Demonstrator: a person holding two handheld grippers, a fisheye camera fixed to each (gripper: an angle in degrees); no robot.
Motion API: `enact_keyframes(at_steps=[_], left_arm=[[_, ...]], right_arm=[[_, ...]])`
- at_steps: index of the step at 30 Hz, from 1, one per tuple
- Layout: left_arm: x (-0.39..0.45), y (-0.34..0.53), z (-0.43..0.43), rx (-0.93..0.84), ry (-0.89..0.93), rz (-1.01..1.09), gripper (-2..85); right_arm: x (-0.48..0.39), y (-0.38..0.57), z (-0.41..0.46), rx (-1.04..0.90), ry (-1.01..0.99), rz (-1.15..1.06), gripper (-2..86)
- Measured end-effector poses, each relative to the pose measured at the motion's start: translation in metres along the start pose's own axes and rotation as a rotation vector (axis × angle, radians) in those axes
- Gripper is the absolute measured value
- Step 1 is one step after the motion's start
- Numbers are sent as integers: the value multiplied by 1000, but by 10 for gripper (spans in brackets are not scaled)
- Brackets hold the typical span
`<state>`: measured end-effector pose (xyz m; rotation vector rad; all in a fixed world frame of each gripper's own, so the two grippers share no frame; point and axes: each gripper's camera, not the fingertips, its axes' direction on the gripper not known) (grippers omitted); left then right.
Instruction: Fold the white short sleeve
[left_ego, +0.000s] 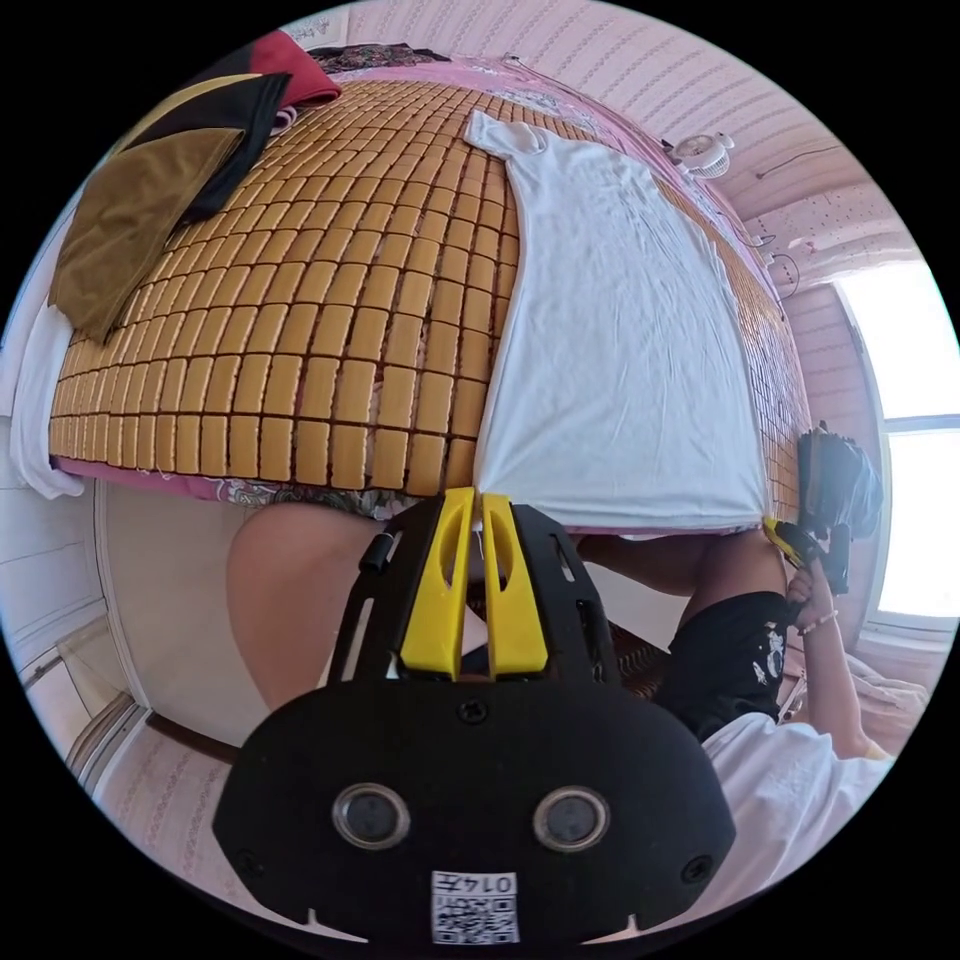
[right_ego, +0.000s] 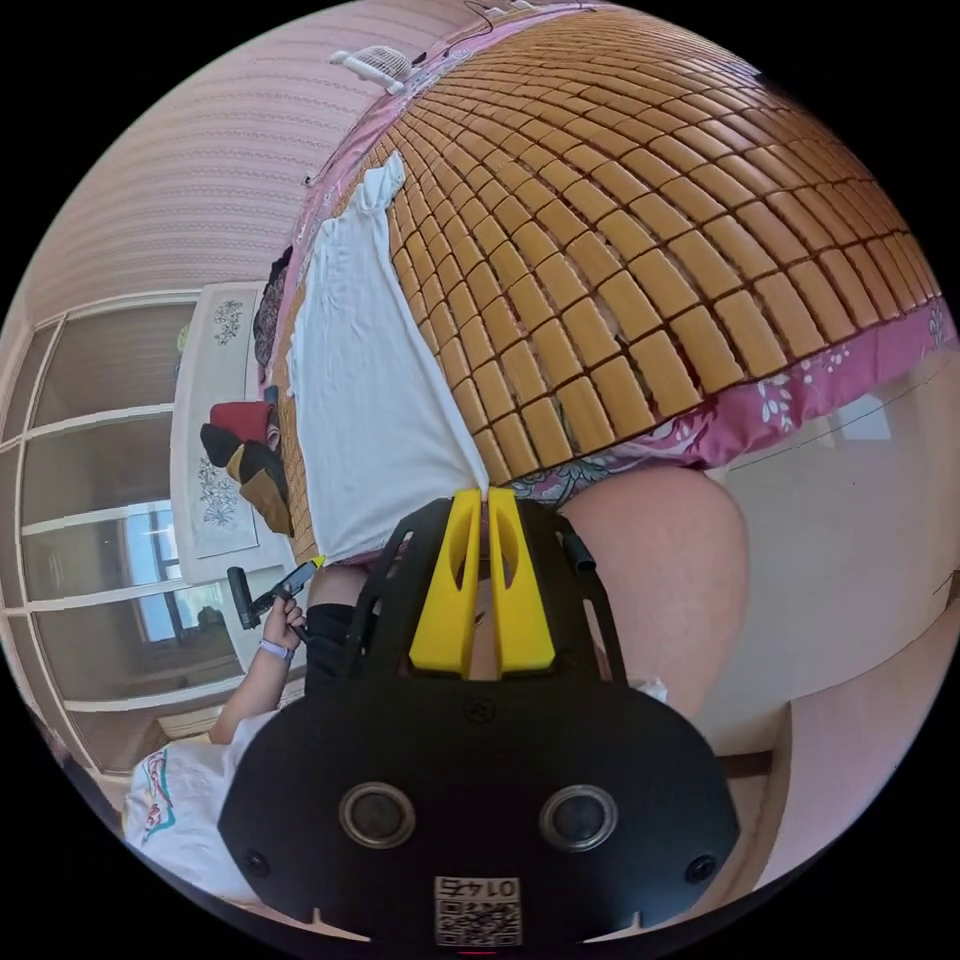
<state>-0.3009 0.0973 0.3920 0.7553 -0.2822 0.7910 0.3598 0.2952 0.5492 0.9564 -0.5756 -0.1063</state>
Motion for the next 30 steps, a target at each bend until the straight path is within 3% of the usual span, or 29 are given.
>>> enact_keyframes(at_steps=[8, 22, 25, 30], left_arm=[[-7, 13, 5, 10, 6, -50, -9], [-18, 63, 3, 81, 47, -54, 5], [-18, 76, -1, 120, 14, -49, 28], [-34, 106, -11, 231, 106, -94, 39]], right_arm=[[-17, -4, 27, -133, 235, -36, 4], [-20, 49, 26, -33, 219, -120, 7], [-19, 64, 26, -8, 223, -127, 12], [-18, 92, 23, 50, 179, -148, 20]])
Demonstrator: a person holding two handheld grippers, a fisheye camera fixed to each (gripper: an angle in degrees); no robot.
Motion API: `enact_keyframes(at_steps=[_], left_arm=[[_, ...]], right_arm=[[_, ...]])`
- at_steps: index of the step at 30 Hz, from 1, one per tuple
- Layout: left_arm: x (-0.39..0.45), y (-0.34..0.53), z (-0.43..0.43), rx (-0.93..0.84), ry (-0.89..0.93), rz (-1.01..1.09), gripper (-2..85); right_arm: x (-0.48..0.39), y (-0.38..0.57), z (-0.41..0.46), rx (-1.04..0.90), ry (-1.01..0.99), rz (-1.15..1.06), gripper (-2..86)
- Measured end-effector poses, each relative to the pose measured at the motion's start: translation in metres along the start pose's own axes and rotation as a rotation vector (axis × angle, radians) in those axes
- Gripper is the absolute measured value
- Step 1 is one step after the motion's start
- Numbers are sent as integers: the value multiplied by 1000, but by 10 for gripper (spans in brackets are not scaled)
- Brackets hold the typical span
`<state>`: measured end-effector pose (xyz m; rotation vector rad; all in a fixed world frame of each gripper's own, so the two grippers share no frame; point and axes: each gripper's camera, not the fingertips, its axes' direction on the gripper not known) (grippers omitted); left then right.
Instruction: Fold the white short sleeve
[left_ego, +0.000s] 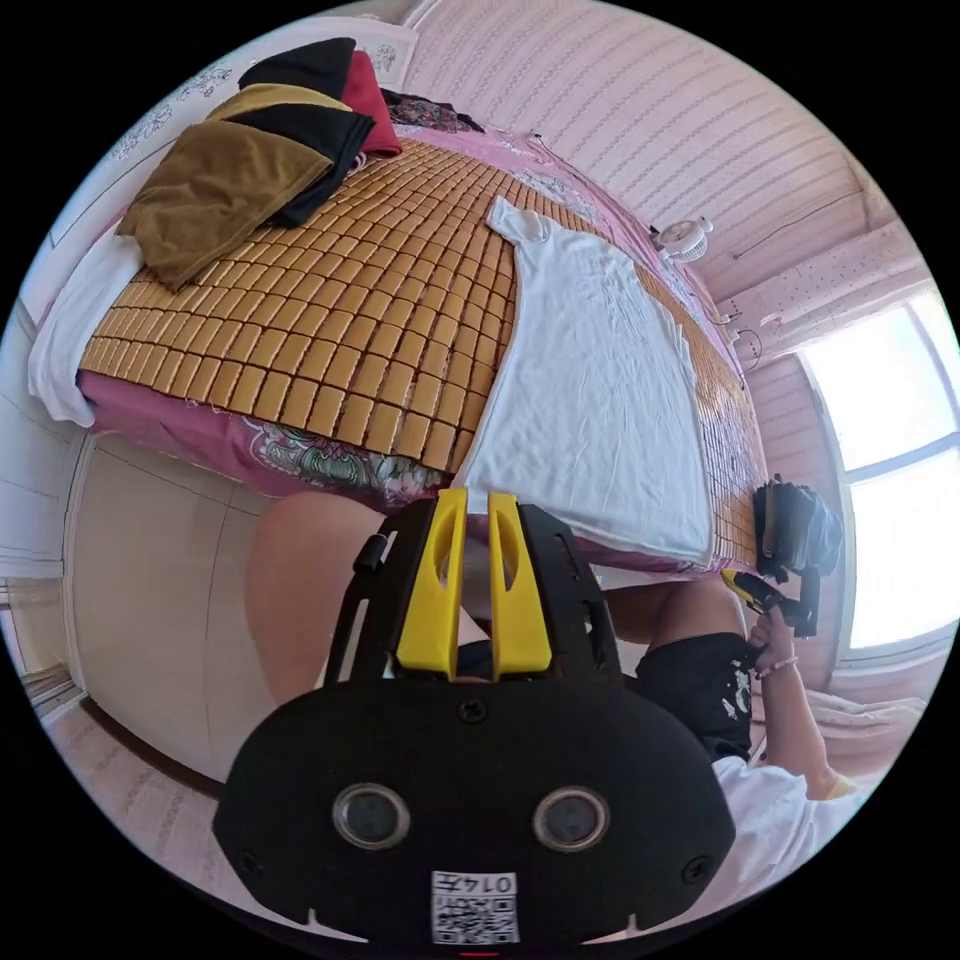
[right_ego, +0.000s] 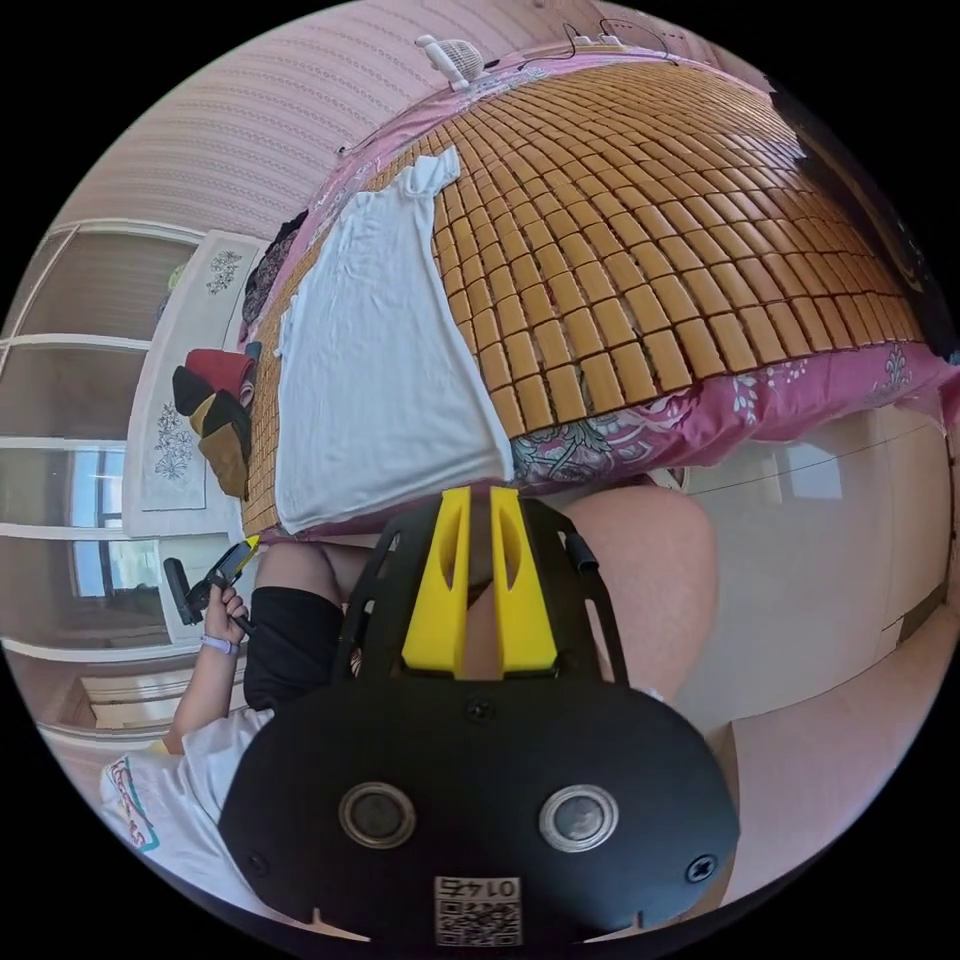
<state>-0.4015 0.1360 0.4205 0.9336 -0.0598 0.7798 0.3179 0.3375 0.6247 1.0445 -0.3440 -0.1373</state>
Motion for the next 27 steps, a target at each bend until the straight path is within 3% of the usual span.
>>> enact_keyframes(at_steps=[6, 8, 14, 22, 27], left_arm=[[-3, 26, -18, 114, 113, 58, -3], [2, 34, -23, 144, 133, 112, -7], [28, 49, -33, 216, 144, 265, -10], [55, 37, -19, 148, 96, 415, -10], [55, 0, 4, 100, 183, 401, -10]], right_arm=[[-42, 49, -24, 214, -22, -209, 6], [-70, 80, -33, 348, 55, -313, 2], [-132, 134, -13, 502, 309, -537, -5], [-170, 121, 38, 411, 197, -657, -7], [-196, 87, 77, 414, 286, -707, -8]])
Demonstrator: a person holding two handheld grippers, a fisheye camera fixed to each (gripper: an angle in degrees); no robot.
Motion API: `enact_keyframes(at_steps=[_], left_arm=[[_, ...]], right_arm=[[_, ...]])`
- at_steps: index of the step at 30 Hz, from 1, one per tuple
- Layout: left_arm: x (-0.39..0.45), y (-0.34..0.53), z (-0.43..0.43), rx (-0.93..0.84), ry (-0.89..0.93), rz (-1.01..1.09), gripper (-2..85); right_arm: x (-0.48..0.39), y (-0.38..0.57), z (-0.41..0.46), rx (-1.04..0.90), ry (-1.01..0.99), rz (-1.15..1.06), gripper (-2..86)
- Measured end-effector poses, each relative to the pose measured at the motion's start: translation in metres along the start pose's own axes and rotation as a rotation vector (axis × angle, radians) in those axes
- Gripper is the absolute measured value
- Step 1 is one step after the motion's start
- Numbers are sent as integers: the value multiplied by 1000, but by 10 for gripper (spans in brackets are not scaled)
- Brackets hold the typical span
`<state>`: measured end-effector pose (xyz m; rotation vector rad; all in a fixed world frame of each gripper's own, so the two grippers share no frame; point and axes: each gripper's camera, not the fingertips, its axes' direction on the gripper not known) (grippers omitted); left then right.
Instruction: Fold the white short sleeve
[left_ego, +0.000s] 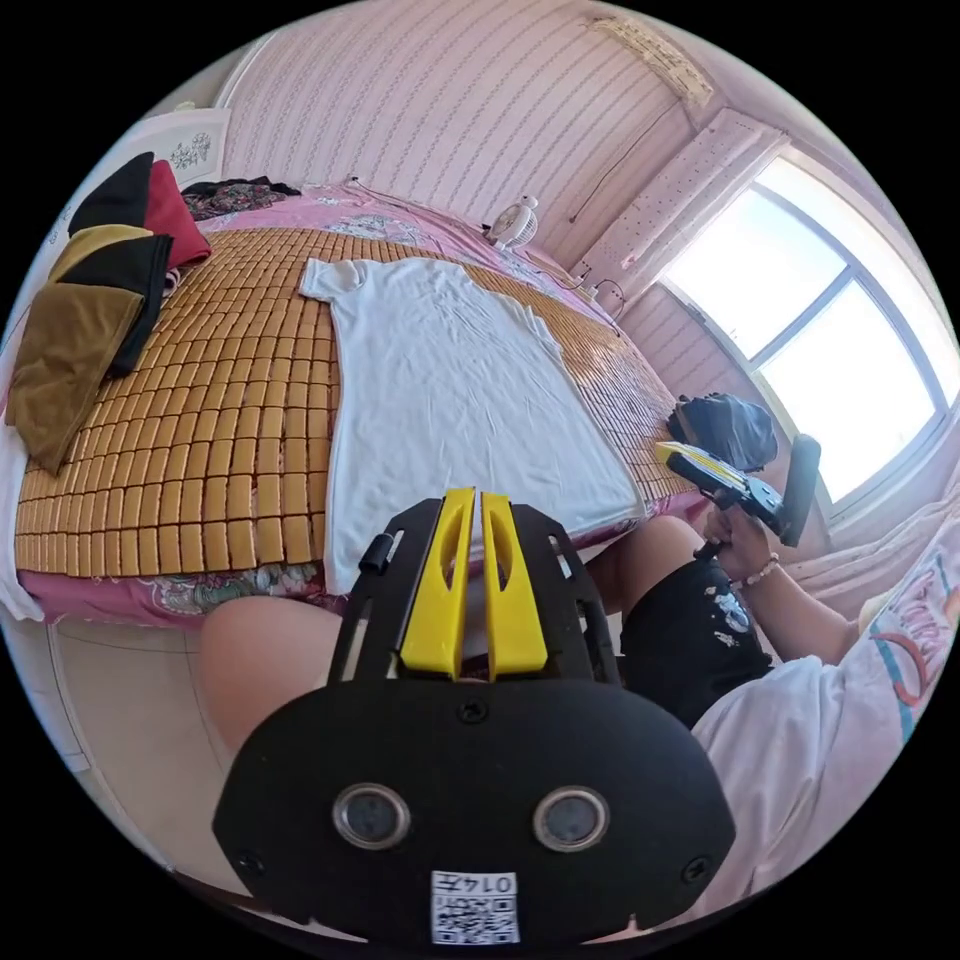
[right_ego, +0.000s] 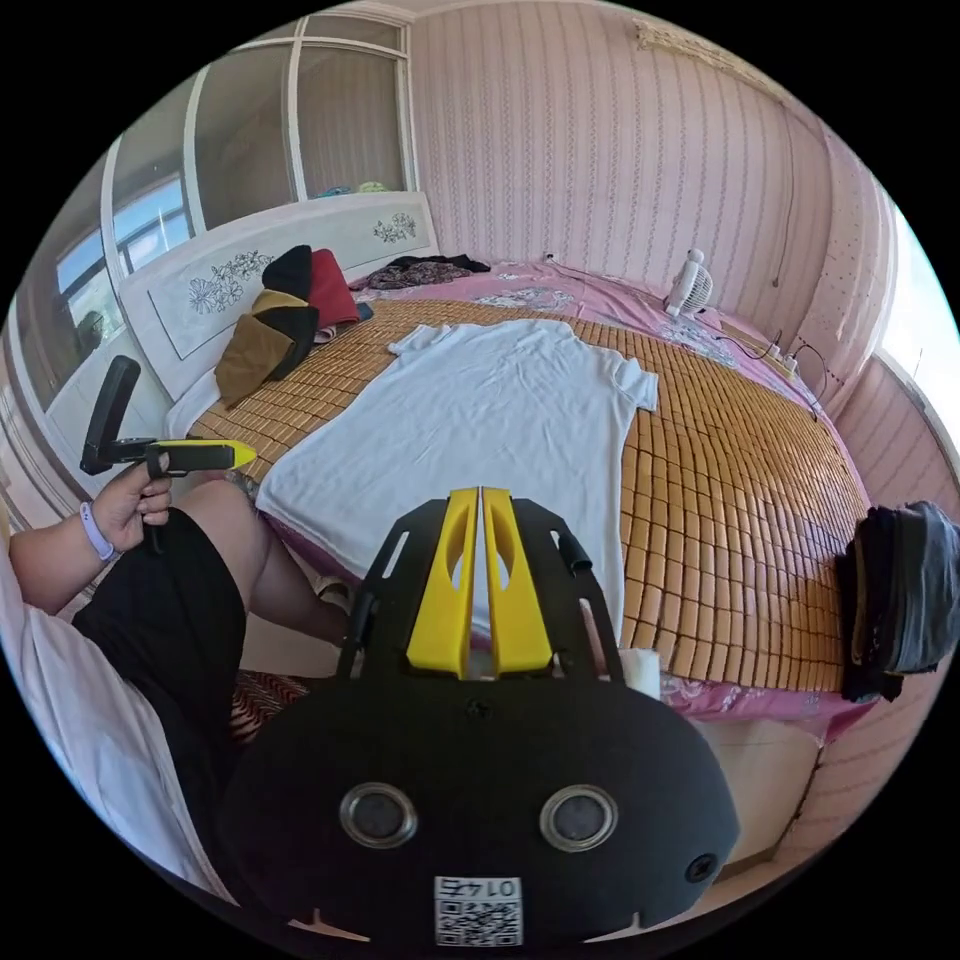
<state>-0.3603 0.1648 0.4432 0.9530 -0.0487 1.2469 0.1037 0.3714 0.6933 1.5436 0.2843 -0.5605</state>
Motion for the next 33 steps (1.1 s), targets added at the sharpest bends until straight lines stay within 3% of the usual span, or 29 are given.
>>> enact_keyframes(at_steps=[7, 11, 17, 22, 33], left_arm=[[-47, -79, 48, 52, -13, -104, -9], [-72, -130, 58, 78, -42, -185, 4], [-81, -186, 63, -27, -32, -245, 65], [-79, -229, 47, 14, -162, -194, 69], [-138, -313, 77, 94, -178, -357, 73]], right_arm=[[-3, -110, 121, -14, -197, -252, -3], [-18, -164, 176, -32, -341, -242, -4], [-39, -192, 177, -192, -428, -209, 19], [-43, -228, 183, -304, -351, -264, 65], [-75, -391, 336, -181, -308, -349, 81]])
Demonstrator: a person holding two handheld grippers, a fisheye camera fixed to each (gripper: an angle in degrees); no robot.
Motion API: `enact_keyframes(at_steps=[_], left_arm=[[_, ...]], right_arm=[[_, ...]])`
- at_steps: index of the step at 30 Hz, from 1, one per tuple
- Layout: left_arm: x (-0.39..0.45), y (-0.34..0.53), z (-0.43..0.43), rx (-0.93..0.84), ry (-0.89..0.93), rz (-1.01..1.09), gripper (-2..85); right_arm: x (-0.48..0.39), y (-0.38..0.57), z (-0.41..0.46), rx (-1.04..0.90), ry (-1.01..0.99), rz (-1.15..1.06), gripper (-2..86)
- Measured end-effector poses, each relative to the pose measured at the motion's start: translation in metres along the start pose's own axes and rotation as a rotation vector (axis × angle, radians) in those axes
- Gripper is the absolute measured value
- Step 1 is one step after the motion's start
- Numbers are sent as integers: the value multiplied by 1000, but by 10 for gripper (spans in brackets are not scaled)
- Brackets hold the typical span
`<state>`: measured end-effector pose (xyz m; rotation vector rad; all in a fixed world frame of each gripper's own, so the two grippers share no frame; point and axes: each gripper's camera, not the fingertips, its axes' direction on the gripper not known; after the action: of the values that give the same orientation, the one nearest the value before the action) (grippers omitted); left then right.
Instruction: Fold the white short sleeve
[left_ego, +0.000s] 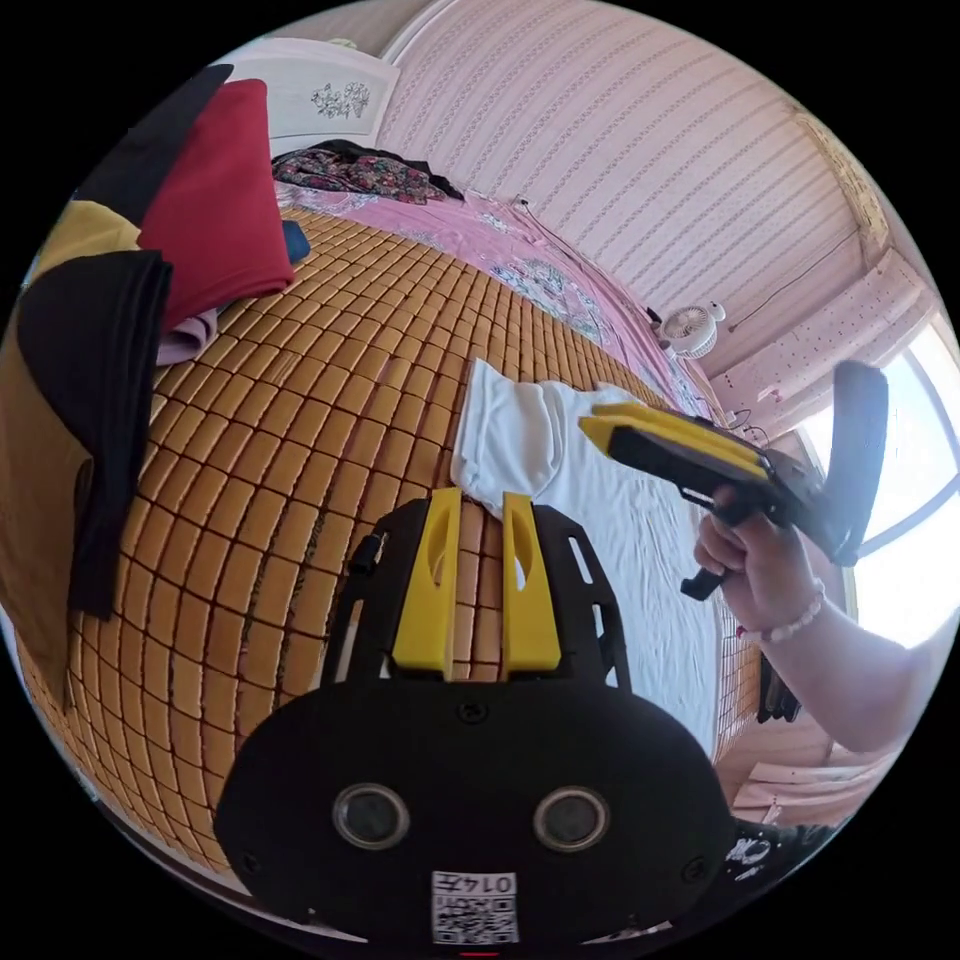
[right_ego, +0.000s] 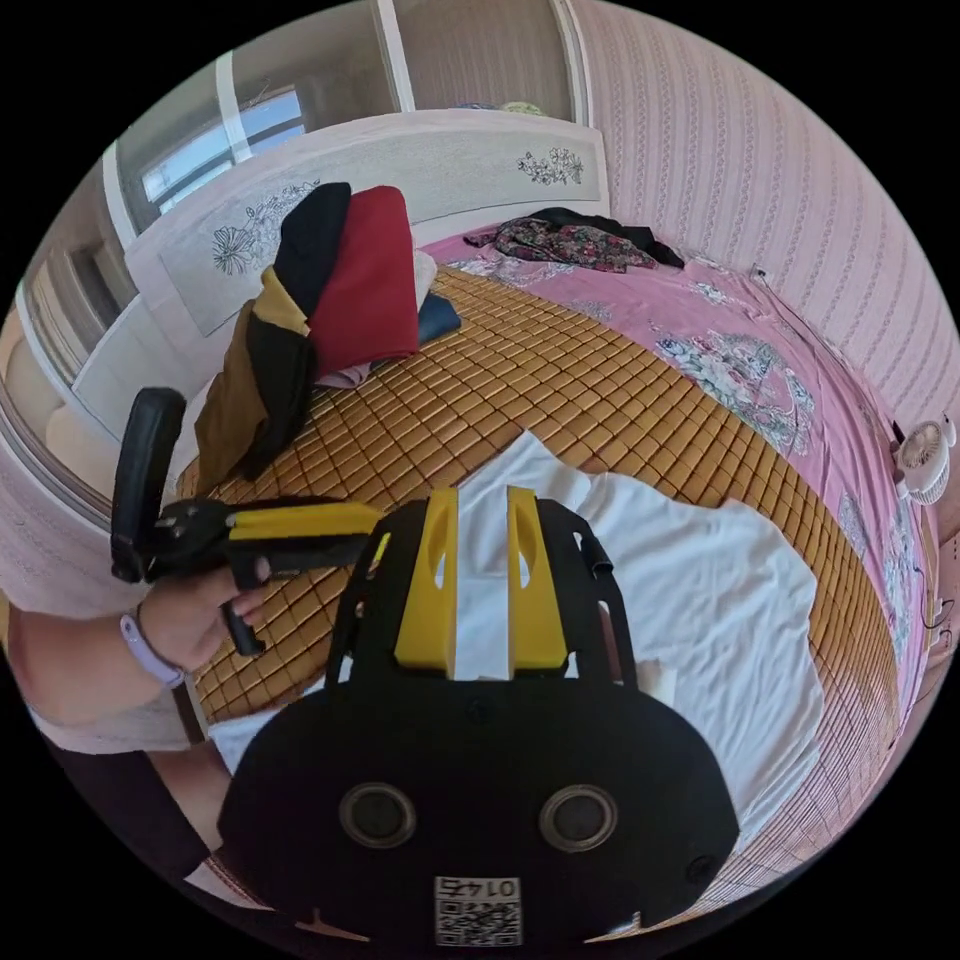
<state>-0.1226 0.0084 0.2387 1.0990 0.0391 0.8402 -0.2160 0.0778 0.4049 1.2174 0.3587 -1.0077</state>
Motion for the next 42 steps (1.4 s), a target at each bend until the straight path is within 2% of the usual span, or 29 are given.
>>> enact_keyframes(at_steps=[4, 8, 12, 16, 19, 21, 23, 27, 29, 31, 35, 38, 41, 42], left_arm=[[9, -26, 11, 3, -22, 15, 74], [17, -44, 26, -68, -44, 22, 56], [28, -52, 28, -84, -30, 60, 0], [43, -58, 10, -62, -57, 94, -7], [50, -55, 2, -59, -43, 81, -7], [51, -55, 10, -128, -46, 36, -3], [53, -57, 8, -98, -26, 25, 4], [63, -67, 1, -105, -7, 7, 35], [73, -68, -9, -89, 17, 35, 38], [91, -69, -18, -95, 36, 109, 39], [145, -66, -33, -150, 19, 314, 39], [175, -72, -34, -186, -114, 408, 37], [183, -91, -35, -182, -228, 352, 24], [186, -100, -33, -194, -196, 312, 20]], right_arm=[[26, -52, 57, -55, -76, 120, 96], [38, -69, 97, -159, 41, 183, 72], [43, -67, 95, -104, 103, 209, 34], [41, -69, 76, 4, -85, 150, 15], [30, -65, 86, -48, -107, 49, 18], [32, -62, 95, -93, -117, 54, 26], [41, -62, 88, -72, -167, 54, 65], [61, -51, 58, -32, -220, 66, 77], [81, -23, 18, 53, -186, 122, 66], [100, 7, -10, 58, -123, 195, 62], [154, 98, -68, -40, 71, 439, 60], [187, 160, -106, -114, 157, 602, 60], [212, 205, -137, -130, 201, 722, 62], [216, 212, -142, -130, 209, 741, 62]])
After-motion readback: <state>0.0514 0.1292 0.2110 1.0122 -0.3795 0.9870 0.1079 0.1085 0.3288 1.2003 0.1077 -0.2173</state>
